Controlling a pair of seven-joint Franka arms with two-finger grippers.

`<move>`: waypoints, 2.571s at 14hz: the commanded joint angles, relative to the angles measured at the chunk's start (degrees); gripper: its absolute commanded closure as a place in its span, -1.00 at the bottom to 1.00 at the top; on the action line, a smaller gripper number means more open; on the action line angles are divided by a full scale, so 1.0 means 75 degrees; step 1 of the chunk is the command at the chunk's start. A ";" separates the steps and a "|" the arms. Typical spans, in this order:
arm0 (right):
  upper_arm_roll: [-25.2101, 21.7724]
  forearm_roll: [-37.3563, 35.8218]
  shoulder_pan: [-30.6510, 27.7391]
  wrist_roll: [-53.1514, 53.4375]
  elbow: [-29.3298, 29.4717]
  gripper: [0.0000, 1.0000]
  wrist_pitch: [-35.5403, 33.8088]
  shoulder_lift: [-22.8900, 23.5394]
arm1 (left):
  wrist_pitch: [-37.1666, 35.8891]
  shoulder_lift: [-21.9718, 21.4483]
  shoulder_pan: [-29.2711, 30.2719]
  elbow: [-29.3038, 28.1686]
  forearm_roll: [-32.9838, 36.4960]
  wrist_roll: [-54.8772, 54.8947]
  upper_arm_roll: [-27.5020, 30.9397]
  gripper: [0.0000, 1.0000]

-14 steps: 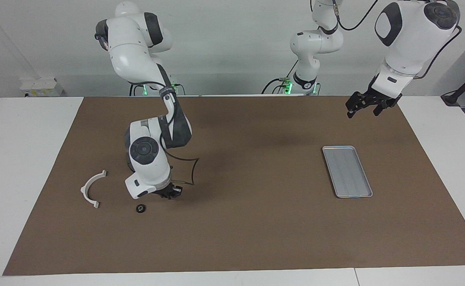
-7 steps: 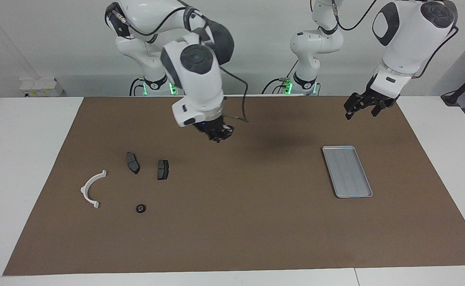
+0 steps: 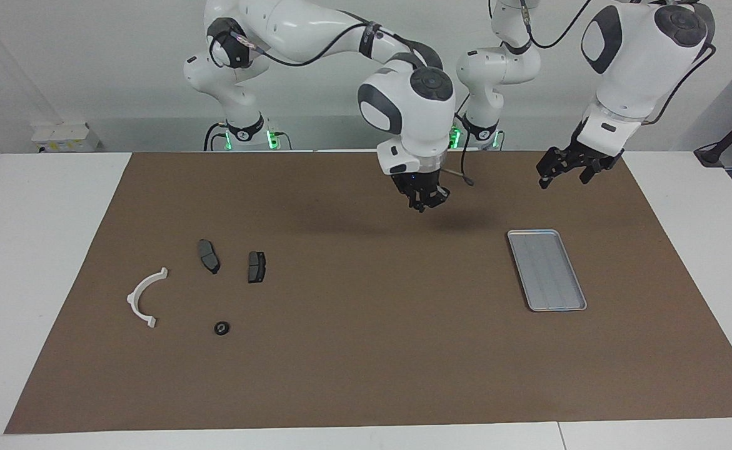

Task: Pick bearing gear from pile to tray
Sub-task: 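Carry the bearing with the right gripper toward the table center and release, then grasp the bearing with the left gripper while the right gripper reaches another bearing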

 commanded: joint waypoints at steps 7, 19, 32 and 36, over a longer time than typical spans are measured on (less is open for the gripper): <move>-0.0082 -0.0894 -0.0044 0.0419 -0.0737 1.00 0.1953 0.0950 | 0.0766 -0.0483 -0.0018 -0.0904 -0.0072 -0.0258 0.0068 -1.00; -0.0036 -0.0929 -0.0475 0.0011 -0.0212 -1.00 0.0504 0.0821 | 0.0836 -0.0472 -0.0076 -0.0963 -0.0269 -0.0340 0.0068 -1.00; -0.0012 -0.0179 -0.5163 -0.9188 -0.0594 -1.00 -0.0417 -0.0621 | 0.3413 0.2057 -0.3320 -0.0940 0.0206 -0.4781 0.0091 -1.00; -0.0035 -0.0389 -0.5715 -0.9436 -0.1007 -1.00 0.0674 -0.0119 | 0.4490 0.2329 -0.3533 -0.1922 0.0444 -0.4887 0.0056 -1.00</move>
